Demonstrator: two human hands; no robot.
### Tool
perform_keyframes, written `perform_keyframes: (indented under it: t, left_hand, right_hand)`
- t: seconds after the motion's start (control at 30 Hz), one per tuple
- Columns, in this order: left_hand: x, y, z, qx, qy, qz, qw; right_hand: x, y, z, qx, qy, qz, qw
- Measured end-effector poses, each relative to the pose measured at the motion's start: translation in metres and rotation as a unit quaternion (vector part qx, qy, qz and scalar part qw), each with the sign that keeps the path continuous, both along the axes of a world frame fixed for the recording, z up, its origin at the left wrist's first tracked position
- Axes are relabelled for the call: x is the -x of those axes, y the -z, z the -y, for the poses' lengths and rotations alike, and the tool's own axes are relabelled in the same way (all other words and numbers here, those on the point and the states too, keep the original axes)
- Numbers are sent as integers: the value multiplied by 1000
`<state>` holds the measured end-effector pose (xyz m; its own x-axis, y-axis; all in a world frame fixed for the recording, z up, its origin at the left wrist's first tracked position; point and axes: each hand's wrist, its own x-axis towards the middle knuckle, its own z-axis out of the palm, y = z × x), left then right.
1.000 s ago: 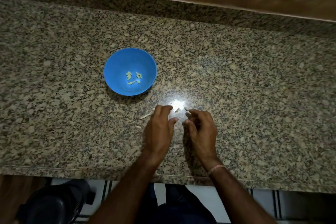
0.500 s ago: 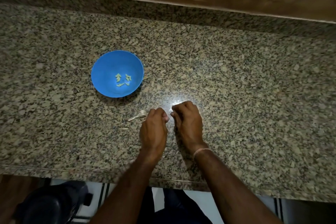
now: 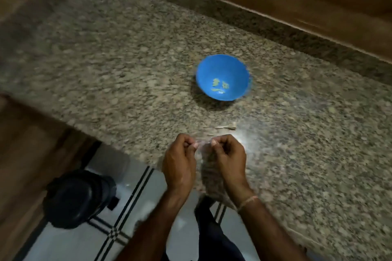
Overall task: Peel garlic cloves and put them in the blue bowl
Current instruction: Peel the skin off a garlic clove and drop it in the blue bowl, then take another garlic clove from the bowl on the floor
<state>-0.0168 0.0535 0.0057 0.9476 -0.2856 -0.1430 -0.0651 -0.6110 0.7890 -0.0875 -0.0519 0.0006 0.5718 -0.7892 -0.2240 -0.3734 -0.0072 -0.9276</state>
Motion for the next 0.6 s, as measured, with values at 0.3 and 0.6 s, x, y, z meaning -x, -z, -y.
perform_keyframes:
  t: [0.3, 0.6]
  left_hand:
    - [-39, 34, -296, 55, -239, -27, 969]
    - [-47, 81, -496, 66, -429, -46, 900]
  right_hand:
    - [-107, 6, -254, -166, -249, 21, 954]
    - [-153, 66, -446, -206, -369, -92, 902]
